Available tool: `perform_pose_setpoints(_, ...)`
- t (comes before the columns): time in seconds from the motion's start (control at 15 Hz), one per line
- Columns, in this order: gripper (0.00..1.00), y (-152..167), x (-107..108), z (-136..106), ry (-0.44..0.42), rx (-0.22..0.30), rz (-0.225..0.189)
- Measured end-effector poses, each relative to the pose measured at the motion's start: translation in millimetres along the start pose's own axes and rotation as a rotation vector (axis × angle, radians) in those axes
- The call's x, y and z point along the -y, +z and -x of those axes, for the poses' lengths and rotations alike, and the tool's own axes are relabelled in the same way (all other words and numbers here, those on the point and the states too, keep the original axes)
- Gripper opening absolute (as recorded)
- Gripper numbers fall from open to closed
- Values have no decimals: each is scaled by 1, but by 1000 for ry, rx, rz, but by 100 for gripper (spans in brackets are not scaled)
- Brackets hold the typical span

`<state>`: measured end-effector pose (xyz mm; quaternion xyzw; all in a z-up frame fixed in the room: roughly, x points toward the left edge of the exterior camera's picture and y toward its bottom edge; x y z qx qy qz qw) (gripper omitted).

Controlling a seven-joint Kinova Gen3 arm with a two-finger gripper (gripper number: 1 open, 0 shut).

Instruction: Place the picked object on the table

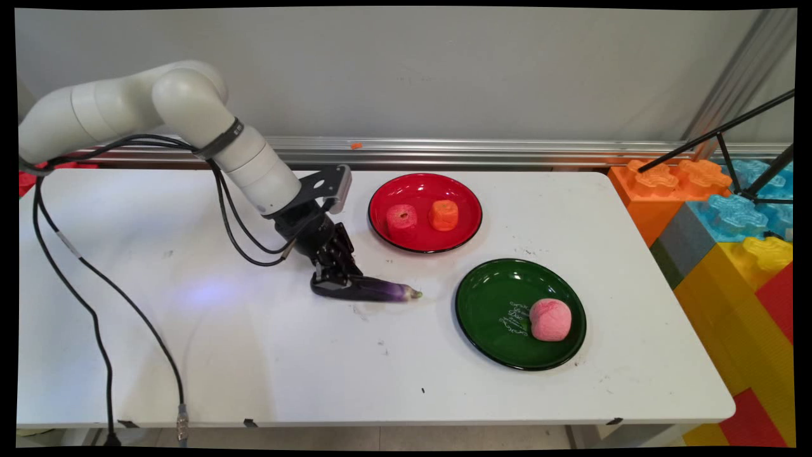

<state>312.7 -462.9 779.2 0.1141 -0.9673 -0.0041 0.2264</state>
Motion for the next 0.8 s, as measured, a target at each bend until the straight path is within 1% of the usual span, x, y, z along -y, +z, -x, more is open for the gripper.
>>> perform_pose_setpoints(0.33, 0, 4, -1, -2, 17, -3, -6)
perform_pose_setpoints(0.4, 100, 5, -1, -2, 23, -4, -4)
perform_pose_setpoints(0.8, 100, 4, -3, -7, 42, -16, 3)
